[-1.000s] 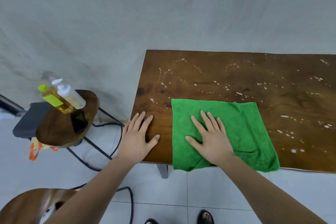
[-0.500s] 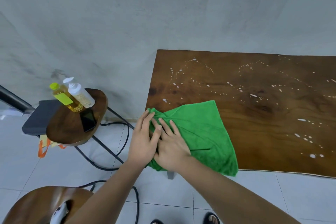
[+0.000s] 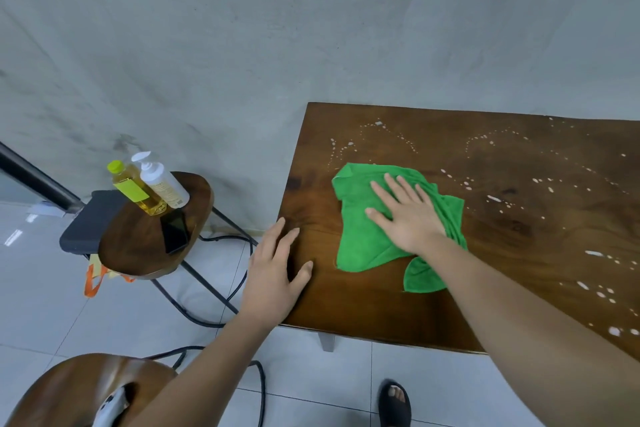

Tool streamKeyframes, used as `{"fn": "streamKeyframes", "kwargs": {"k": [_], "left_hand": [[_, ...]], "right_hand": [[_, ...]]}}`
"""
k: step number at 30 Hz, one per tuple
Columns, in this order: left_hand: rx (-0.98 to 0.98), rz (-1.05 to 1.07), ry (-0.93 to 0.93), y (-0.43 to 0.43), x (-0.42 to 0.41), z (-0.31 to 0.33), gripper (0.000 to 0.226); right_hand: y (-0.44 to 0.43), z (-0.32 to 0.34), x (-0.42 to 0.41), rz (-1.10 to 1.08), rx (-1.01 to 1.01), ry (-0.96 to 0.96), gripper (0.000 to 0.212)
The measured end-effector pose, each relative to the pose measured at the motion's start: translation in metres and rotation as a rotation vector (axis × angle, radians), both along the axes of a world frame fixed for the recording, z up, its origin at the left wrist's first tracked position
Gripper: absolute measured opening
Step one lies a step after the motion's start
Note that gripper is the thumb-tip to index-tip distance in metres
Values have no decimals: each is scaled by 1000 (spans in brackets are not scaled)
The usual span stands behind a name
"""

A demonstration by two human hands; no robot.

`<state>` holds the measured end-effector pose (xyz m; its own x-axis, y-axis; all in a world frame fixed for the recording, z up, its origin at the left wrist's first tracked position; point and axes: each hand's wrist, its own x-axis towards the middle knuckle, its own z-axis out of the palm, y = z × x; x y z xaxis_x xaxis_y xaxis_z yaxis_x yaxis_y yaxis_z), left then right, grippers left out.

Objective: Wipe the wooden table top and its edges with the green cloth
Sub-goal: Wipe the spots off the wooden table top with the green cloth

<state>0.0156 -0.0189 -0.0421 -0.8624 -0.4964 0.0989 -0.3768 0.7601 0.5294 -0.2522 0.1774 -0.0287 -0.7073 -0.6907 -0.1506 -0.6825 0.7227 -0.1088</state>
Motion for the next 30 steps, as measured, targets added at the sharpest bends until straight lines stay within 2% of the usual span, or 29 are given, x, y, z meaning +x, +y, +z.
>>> {"fn": "streamKeyframes", "kwargs": {"k": [4, 7, 9, 13, 16, 18, 21, 26, 30], "left_hand": [[-62, 14, -123, 7, -7, 4, 74], [-60, 58, -138, 13, -16, 9, 73], [-62, 87, -138, 16, -25, 11, 72], [-63, 121, -144, 26, -47, 14, 73], [-82, 126, -144, 39, -65, 17, 73], [-106, 121, -145, 49, -77, 17, 70], [-117, 109, -154, 59, -97, 15, 70], [-165, 72, -193, 68, -119, 8, 75], [-185, 78, -207, 69, -119, 0, 78]], "right_hand": [[24, 1, -37, -210, -3, -12, 86], [10, 2, -26, -269, -5, -24, 85], [-7, 5, -7, -185, -6, -38, 86], [-28, 4, 24, 123, 0, -64, 83], [-9, 1, 2, 284, -17, -57, 81], [14, 1, -28, 318, -27, -41, 81], [61, 2, -82, 232, -31, -16, 80], [149, -2, -165, -39, -9, 13, 82], [151, -4, -177, -237, -2, -1, 83]]}}
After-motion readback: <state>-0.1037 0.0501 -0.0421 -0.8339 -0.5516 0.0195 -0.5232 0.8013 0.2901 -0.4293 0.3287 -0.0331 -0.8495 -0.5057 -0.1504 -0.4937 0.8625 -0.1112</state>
